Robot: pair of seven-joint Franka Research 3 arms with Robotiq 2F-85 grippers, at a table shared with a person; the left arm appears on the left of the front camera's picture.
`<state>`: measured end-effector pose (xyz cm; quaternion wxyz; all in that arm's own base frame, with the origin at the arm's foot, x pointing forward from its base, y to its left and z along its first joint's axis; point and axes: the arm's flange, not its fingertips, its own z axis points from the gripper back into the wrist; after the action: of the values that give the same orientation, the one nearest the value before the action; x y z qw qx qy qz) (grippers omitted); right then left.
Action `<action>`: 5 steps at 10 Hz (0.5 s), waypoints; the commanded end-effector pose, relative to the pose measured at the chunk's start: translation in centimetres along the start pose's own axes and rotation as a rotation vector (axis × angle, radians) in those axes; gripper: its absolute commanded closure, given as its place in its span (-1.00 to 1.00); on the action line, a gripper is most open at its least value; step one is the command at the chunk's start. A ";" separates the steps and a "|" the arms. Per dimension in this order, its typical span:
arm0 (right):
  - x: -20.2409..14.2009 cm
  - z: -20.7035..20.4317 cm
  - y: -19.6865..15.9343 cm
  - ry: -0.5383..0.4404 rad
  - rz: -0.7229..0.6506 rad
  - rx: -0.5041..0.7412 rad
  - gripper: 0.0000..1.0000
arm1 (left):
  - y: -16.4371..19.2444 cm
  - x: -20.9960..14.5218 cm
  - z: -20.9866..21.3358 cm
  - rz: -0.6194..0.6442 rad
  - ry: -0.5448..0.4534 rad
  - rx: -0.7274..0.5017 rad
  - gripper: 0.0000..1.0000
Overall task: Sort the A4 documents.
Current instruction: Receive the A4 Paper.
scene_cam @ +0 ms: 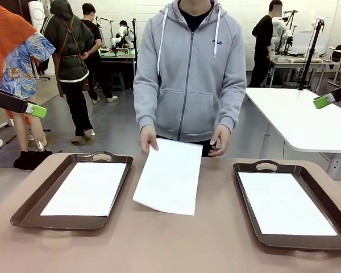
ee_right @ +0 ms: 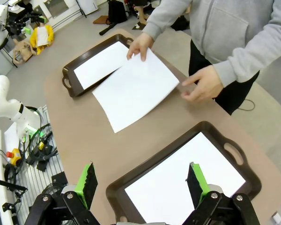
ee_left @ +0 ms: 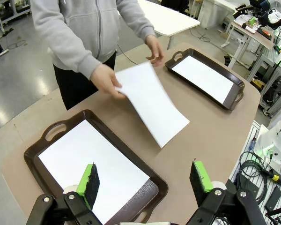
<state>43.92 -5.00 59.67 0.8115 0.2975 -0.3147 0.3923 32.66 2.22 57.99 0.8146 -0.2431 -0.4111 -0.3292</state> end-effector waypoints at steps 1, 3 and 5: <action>0.0 -0.1 0.1 0.002 -0.001 0.005 -1.00 | 0.0 0.0 0.0 -0.004 -0.003 -0.006 -1.00; 0.0 -0.1 0.1 0.002 -0.001 0.005 -1.00 | 0.0 0.0 0.0 -0.004 -0.003 -0.006 -1.00; 0.0 -0.1 0.1 0.002 -0.001 0.005 -1.00 | 0.0 0.0 0.0 -0.004 -0.003 -0.006 -1.00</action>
<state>43.92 -5.00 59.67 0.8115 0.2975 -0.3147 0.3923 32.66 2.22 57.99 0.8146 -0.2431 -0.4111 -0.3292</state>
